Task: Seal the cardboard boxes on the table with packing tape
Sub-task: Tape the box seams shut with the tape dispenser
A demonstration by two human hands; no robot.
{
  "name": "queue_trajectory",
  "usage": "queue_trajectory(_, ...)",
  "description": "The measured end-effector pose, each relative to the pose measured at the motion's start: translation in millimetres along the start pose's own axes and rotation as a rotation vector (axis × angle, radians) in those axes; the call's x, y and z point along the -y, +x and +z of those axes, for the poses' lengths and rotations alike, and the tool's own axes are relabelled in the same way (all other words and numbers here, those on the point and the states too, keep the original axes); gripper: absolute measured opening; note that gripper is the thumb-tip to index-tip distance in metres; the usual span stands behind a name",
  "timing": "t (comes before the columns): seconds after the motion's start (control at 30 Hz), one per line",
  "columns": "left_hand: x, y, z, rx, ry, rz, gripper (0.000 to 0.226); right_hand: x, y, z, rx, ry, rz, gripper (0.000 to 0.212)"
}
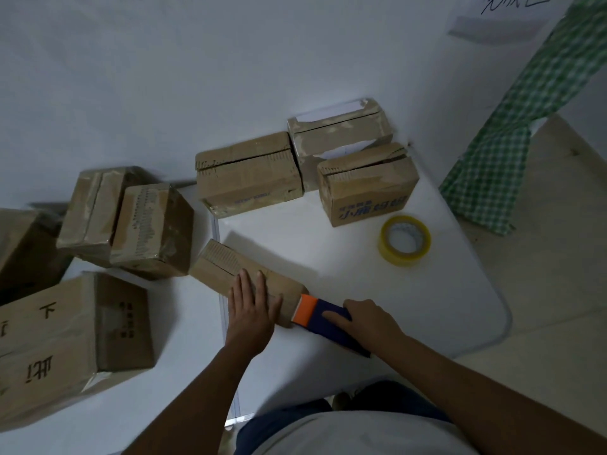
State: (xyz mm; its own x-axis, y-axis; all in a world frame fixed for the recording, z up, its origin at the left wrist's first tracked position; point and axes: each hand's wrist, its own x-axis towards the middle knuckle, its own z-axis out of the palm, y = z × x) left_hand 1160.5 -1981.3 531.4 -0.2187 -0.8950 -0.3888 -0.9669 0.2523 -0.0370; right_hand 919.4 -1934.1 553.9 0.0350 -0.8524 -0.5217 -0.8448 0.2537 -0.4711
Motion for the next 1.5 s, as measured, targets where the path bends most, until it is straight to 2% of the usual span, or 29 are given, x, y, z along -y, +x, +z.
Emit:
queue_trajectory(0.07, 1.2, 1.5, 2.7, -0.027, 0.009, 0.008, 0.093, -9.1, -5.2, -1.4, 0.009, -0.053, -0.011, 0.055)
queue_trajectory(0.27, -6.1, -2.5, -5.4, -0.084, -0.034, 0.019, 0.09, -34.9, -12.5, -11.3, 0.043, -0.102, 0.052, 0.056)
queue_trajectory(0.33, -9.0, -2.0, -7.7, -0.09, -0.175, -0.058, 0.074, -26.5, -6.8, -10.5, 0.061, -0.082, 0.065, 0.056)
queue_trajectory(0.4, -18.6, -1.8, -6.2, -0.167, -0.338, -0.062, 0.063, -21.1, -0.5, -10.6, 0.088, -0.02, 0.108, 0.056)
queue_trajectory(0.5, -41.2, -3.9, 0.3, -0.148, -0.498, -0.071, 0.077, -21.4, 2.7, -11.9, 0.177, 0.006, 0.139, 0.053)
queue_trajectory(0.57, -51.1, -0.2, 7.3, -0.142, -0.447, -0.111, 0.087, -19.0, 3.5, -13.6, 0.22, -0.038, 0.128, 0.05)
queue_trajectory(0.77, -57.0, 1.2, 12.3, -0.187, -0.318, -0.121, 0.087, 0.7, 12.6, -14.4, 0.168, -0.147, 0.108, 0.051)
queue_trajectory(0.97, -57.3, 0.5, 10.4, -0.186, -0.303, -0.115, 0.083, -0.7, 25.6, -24.6, 0.295, -0.024, 0.263, 0.06)
queue_trajectory(1.07, -53.7, -1.7, 10.2, -0.236, -0.307, -0.078, 0.082, -20.1, 19.2, -40.8, 0.202, -0.027, 0.251, 0.052)
queue_trajectory(1.13, -49.2, -0.3, 11.9, -0.206, -0.299, -0.048, 0.083, -22.4, 16.2, -51.7, 0.078, -0.022, 0.231, 0.051)
queue_trajectory(1.23, -32.2, 2.7, 10.5, -0.155, -0.219, 0.08, 0.083, -14.8, 17.9, -53.0, -0.106, -0.158, 0.111, 0.042)
queue_trajectory(1.33, -12.3, 1.7, 3.1, -0.138, -0.165, 0.208, 0.085, -7.8, 19.8, -40.9, -0.084, -0.183, 0.029, 0.029)
queue_trajectory(1.43, 2.6, -5.3, 0.9, -0.142, -0.236, 0.277, 0.085, -8.2, 20.8, -30.0, -0.012, -0.147, 0.059, 0.029)
queue_trajectory(1.5, 10.3, -12.2, 4.0, -0.12, -0.287, 0.295, 0.083, -9.2, 18.2, -29.1, -0.128, -0.224, 0.008, 0.031)
